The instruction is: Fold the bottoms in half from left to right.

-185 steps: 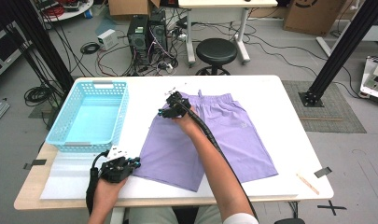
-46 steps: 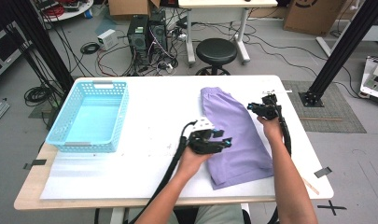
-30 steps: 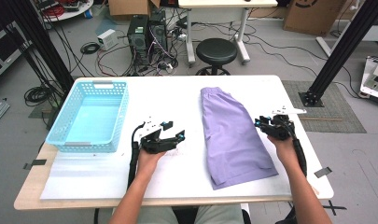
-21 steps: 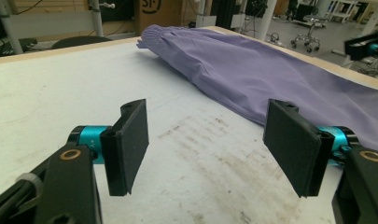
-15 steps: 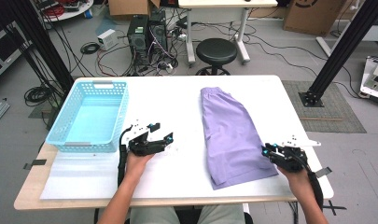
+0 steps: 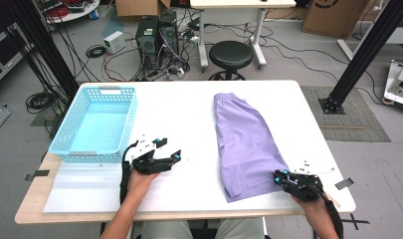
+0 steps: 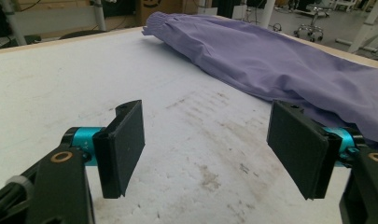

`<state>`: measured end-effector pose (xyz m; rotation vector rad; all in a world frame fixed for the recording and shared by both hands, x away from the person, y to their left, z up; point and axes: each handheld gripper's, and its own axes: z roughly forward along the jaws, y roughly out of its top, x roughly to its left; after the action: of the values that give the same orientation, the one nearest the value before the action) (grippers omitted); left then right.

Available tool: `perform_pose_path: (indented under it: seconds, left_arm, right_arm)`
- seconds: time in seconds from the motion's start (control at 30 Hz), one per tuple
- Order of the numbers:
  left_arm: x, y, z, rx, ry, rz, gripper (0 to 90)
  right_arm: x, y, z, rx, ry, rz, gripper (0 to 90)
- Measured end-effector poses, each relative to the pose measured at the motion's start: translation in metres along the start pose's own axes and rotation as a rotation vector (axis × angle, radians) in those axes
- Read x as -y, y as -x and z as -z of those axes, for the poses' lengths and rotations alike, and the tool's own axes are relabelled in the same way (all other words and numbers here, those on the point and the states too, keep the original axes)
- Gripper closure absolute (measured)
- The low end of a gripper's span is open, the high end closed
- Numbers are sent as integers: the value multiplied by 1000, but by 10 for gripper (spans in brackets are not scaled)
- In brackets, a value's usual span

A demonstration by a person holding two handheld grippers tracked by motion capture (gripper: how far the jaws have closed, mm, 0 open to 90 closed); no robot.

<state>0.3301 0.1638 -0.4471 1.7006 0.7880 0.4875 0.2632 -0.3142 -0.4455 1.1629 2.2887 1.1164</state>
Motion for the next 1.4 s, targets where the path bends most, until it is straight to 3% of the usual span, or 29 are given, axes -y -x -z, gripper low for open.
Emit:
perform_pose_path:
  seconds: [0.23,0.37,0.5,0.83,1.07,1.17,1.2,1.3,1.4]
  left_arm:
    - [1,-1,2,-3,2,9,277]
    - [2,-2,3,-6,1,11,276]
    - [2,-2,3,-4,1,12,277]
    - [2,-3,4,-3,0,16,277]
    - [2,-3,3,-3,-4,15,277]
    - [2,-2,3,-5,-4,15,277]
    - [2,-2,3,-4,-4,15,277]
    - [2,-2,3,-5,-4,15,276]
    - [2,-2,3,-3,-3,14,277]
  right_arm:
    - [-3,5,-15,7,-45,-24,778]
    - [-4,8,-14,-2,-63,-36,895]
    - [-4,6,-12,-6,-69,-22,900]
    - [-2,2,18,0,-25,-11,900]
    - [6,3,27,44,-82,15,900]
    - [9,6,25,12,-90,-6,900]
    - [9,7,26,2,-61,-16,850]
    - [5,12,30,48,13,-54,802]
    - [2,19,29,136,11,-77,772]
